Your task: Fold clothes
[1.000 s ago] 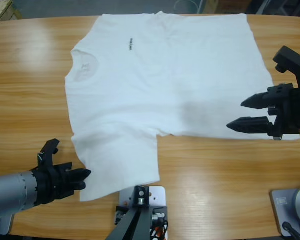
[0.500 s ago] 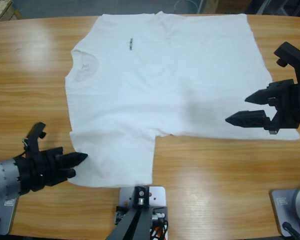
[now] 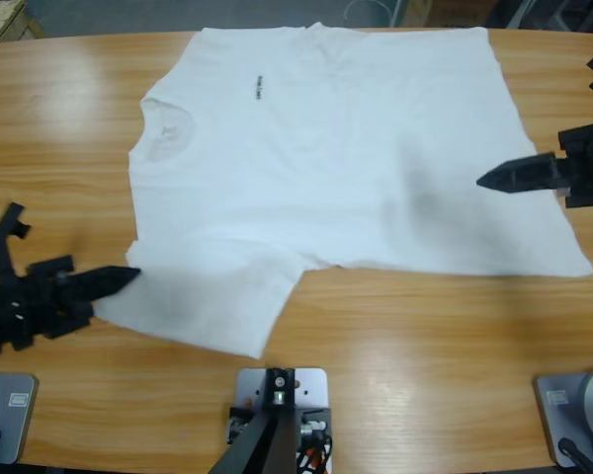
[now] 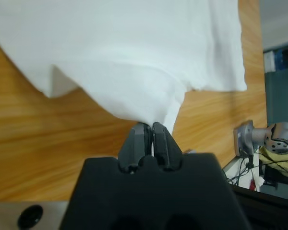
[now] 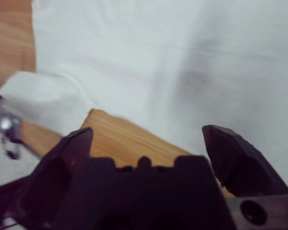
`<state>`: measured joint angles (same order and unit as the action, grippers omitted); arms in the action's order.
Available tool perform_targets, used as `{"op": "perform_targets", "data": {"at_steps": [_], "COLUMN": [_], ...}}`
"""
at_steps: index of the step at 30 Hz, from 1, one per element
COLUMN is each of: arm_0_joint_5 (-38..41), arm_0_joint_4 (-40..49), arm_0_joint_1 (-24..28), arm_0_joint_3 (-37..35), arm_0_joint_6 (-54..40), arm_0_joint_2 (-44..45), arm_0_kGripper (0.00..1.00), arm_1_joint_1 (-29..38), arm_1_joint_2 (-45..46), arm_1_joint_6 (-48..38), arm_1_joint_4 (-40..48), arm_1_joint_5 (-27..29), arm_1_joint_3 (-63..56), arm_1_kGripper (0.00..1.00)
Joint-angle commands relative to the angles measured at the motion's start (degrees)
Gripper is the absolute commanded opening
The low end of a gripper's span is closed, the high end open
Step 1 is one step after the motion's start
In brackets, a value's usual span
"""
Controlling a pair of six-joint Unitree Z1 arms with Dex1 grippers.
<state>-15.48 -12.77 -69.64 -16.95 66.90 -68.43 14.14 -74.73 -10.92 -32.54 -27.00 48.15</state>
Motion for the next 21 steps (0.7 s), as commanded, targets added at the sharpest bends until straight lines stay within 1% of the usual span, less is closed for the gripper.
{"op": "perform_targets", "data": {"at_steps": [1,4,9,15,17,19,21], "arm_0_joint_5": [-0.1,1.8,2.5,4.4,4.8,4.8,5.1], "arm_0_joint_4": [8.0,9.6,10.2,10.2,10.2,10.2,10.2], "arm_0_joint_1": [6.5,9.4,10.3,10.7,10.7,10.7,10.7], "arm_0_joint_3": [-1.1,-1.8,-2.6,-5.4,-5.7,-5.8,-6.1], "arm_0_joint_6": [-6.4,-8.9,-10.3,-12.1,-12.4,-12.4,-12.4], "arm_0_joint_2": [7.1,7.9,7.0,3.6,2.8,2.5,2.0], "arm_0_kGripper": [0.000,0.000,0.000,0.000,0.000,0.000,0.000], "arm_1_joint_1": [-5.4,-6.1,-9.3,-11.9,-13.3,-14.6,-15.4], "arm_1_joint_2": [-4.8,-5.4,-6.8,-8.7,-9.0,-9.3,-10.3], "arm_1_joint_6": [-1.4,-1.6,-2.7,-3.4,-3.5,-3.7,-4.4], "arm_1_joint_4": [-1.1,-1.1,-1.1,-1.1,-1.6,-2.3,-2.5], "arm_1_joint_5": [-3.2,-3.2,-2.2,-1.7,-1.2,-0.4,0.3], "arm_1_joint_3": [0.3,0.3,0.5,0.8,0.8,1.2,1.5], "arm_1_kGripper": [0.922,0.920,0.922,0.922,0.942,0.992,1.000]}}
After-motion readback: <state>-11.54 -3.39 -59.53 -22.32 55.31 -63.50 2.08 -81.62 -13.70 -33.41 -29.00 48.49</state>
